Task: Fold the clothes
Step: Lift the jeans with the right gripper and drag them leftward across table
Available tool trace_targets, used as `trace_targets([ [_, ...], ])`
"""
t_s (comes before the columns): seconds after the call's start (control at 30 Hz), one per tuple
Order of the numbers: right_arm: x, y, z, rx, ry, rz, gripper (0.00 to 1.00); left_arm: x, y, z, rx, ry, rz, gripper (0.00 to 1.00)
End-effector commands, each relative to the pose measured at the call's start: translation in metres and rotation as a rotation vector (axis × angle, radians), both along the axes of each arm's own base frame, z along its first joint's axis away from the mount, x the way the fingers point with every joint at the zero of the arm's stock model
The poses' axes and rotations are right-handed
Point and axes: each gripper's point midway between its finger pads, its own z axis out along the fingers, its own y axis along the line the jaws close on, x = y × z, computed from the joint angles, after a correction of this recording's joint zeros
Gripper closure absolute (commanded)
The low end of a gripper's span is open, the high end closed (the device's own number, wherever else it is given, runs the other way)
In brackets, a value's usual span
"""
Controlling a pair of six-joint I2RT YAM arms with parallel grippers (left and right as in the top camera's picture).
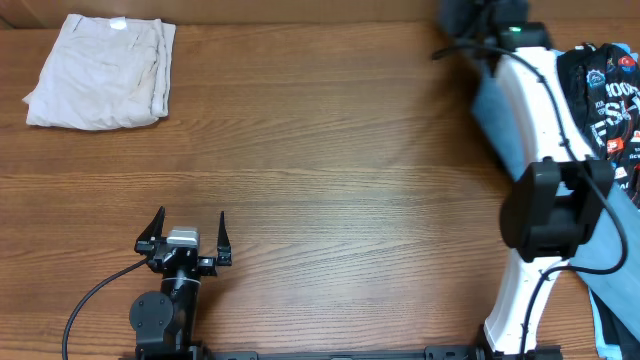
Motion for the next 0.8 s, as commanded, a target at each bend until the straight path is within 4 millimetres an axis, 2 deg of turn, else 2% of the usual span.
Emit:
trace_targets([
  [0.0,-0.006,0.086,0.043,0.203,-0.077,0.152,0.96,0.0,-0.001,0.0,-0.003,-0.005,-0.006,0.0],
  [0.17,-0.026,0.176,0.017,0.288,0.002,0.246,0.96,0.0,-0.001,0.0,-0.003,-0.005,-0.006,0.0],
  [0.37,-0.065,0.275,-0.025,0.353,0.116,0.353,0.96,0.0,-0.001,0.0,-0.003,-0.005,-0.006,0.0],
  [0.53,-0.105,0.337,-0.042,0.389,0.197,0.437,0.96,0.0,-0.001,0.0,-0.003,-0.005,-0.006,0.0],
  [0.67,-0.147,0.386,-0.044,0.42,0.256,0.546,0.96,0.0,-0.001,0.0,-0.003,-0.005,-0.006,0.0],
  [0.77,-0.174,0.413,-0.044,0.43,0.282,0.6,0.96,0.0,-0.001,0.0,-0.003,-0.005,-0.006,0.0],
])
